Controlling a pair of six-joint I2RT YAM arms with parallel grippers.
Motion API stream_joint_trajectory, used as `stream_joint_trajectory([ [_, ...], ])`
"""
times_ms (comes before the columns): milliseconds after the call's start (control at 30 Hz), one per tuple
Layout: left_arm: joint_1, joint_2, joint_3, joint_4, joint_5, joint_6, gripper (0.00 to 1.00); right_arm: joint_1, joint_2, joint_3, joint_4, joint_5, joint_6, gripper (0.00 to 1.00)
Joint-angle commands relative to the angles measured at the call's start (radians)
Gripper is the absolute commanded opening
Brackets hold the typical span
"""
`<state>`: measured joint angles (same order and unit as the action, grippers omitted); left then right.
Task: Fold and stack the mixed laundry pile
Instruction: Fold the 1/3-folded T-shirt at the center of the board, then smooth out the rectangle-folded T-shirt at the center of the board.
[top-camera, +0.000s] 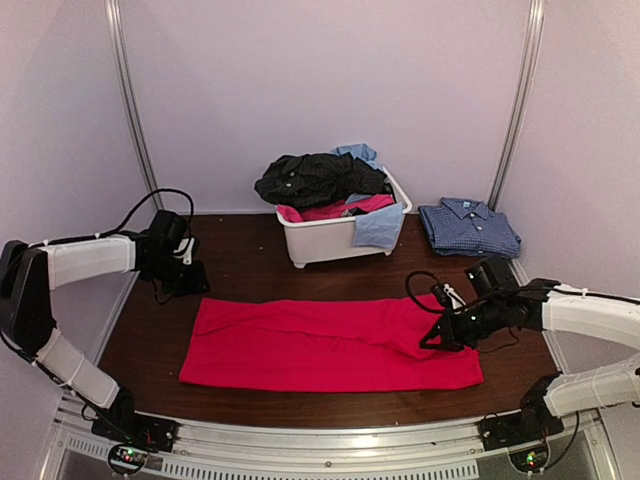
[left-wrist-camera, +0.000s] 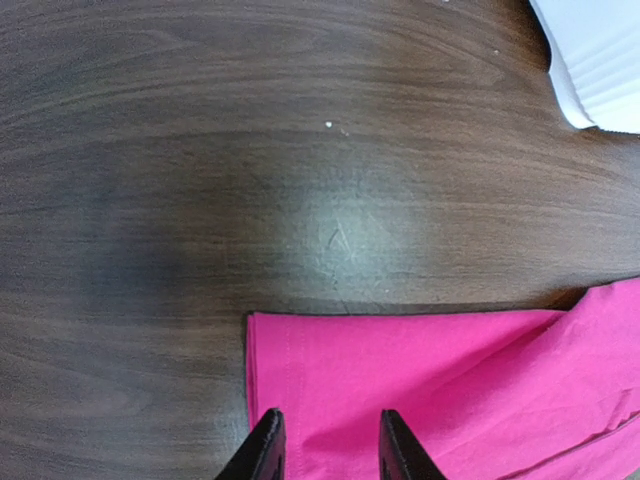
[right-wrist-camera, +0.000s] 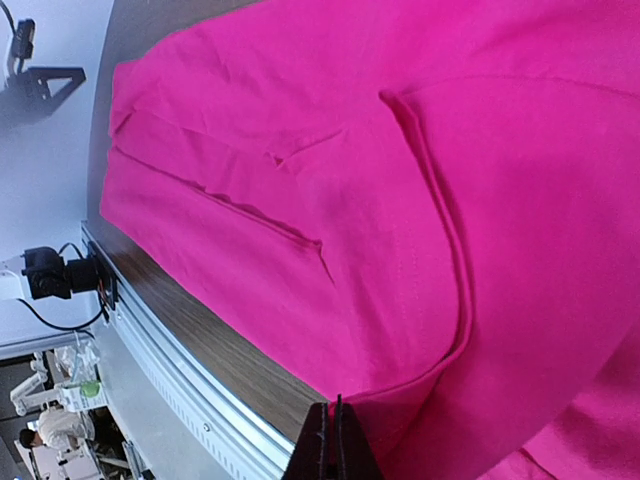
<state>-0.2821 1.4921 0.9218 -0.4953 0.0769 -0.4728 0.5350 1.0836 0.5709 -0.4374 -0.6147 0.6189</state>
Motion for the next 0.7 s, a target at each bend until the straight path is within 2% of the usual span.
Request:
stream_joint_trajectory([
  [0, 0.007, 0.002, 0.032, 0.035, 0.031, 0.041, 0.34, 0.030, 0.071, 0.019, 0.005, -0.020, -0.034, 0.00],
  [133, 0.007, -0.023, 0.008, 0.053, 0.044, 0.055, 0.36, 0.065, 0.104, 0.001, -0.018, -0.037, -0.050, 0.00],
  [200, 0.008, -0.032, 0.001, 0.059, 0.044, 0.060, 0.37, 0.066, 0.126, 0.014, -0.067, -0.027, -0.075, 0.19],
  [300, 0.008, -0.036, -0.007, 0.069, 0.046, 0.060, 0.39, 0.066, 0.096, 0.074, -0.070, -0.023, -0.092, 0.35],
  [333, 0.008, -0.036, -0.007, 0.072, 0.048, 0.060, 0.39, 0.066, 0.076, 0.099, -0.056, -0.011, -0.092, 0.45],
  [400, 0.007, -0.035, -0.003, 0.077, 0.065, 0.068, 0.40, 0.058, 0.048, 0.152, -0.033, 0.054, -0.103, 0.65],
  [433, 0.008, -0.034, -0.004, 0.087, 0.085, 0.075, 0.40, 0.045, 0.049, 0.181, -0.026, 0.093, -0.109, 0.69],
  [500, 0.007, -0.029, -0.002, 0.100, 0.098, 0.079, 0.40, 0.010, 0.079, 0.220, 0.004, 0.130, -0.134, 0.69],
  [667, 0.011, 0.017, 0.009, 0.129, 0.077, 0.058, 0.41, -0.088, 0.245, 0.303, 0.081, 0.222, -0.193, 0.56],
])
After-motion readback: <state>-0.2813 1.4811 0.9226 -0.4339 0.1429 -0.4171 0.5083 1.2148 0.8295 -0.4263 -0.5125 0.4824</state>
